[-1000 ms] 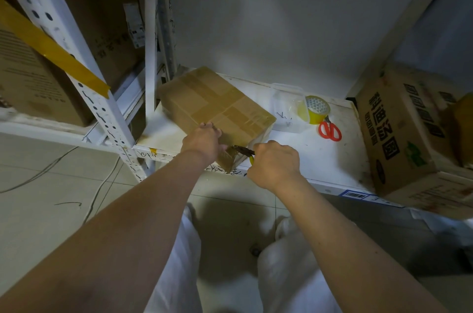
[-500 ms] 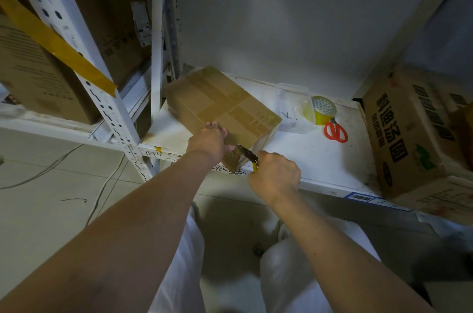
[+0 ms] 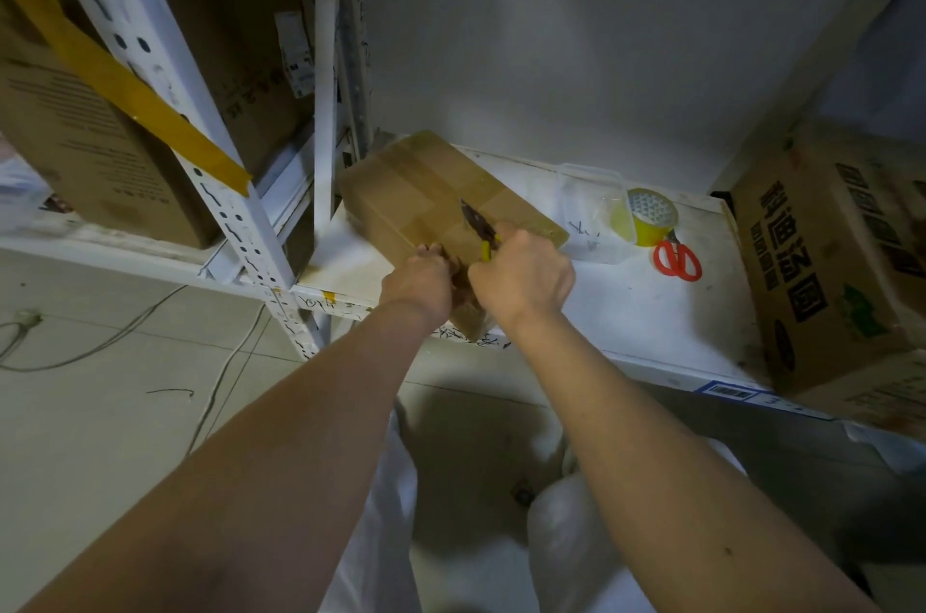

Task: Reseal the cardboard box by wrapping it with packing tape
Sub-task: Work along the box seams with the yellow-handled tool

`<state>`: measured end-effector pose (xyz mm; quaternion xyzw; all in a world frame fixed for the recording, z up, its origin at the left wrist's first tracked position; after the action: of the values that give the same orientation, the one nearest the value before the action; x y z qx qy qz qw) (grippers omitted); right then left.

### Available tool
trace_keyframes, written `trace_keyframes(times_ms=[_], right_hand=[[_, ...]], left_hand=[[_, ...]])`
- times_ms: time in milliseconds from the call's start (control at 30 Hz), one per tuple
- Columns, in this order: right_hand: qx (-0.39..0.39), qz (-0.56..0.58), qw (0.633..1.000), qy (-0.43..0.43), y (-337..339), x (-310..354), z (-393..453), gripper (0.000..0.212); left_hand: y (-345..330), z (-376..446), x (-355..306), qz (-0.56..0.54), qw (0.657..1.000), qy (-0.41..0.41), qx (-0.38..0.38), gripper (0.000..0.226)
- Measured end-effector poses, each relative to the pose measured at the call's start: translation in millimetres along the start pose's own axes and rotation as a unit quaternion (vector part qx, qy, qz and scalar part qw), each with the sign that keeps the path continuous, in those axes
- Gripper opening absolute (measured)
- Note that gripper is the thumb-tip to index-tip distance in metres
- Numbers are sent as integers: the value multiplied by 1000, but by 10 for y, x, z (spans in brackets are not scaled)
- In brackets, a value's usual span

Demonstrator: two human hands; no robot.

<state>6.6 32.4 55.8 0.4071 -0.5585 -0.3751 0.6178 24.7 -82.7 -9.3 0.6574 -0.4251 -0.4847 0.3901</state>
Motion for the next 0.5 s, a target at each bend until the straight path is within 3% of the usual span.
trace_keyframes(times_ms=[167,300,500], right_hand=[[31,32,997,-62,-35,-317,133,22],[55,78,989,-114,-176,-618,220,17],[-12,105,977,-183,-92,-1063,708,20]], left_hand=[[50,20,-46,17,1000,-6,17,49],[162,56,-129,70,997,15,-13,53],[253,221,-355,92,994,50,4,61]])
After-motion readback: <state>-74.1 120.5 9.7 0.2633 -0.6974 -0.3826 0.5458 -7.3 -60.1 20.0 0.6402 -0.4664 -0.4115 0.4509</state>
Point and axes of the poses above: each hand's wrist, its own z-axis towards the middle knuckle, its own y-axis out of the back of the hand, x = y × z, the point moved 5 cm from there along z, towards the middle knuckle, and after that the axes turned 8 degrees about -y, right-handed, at the moved point
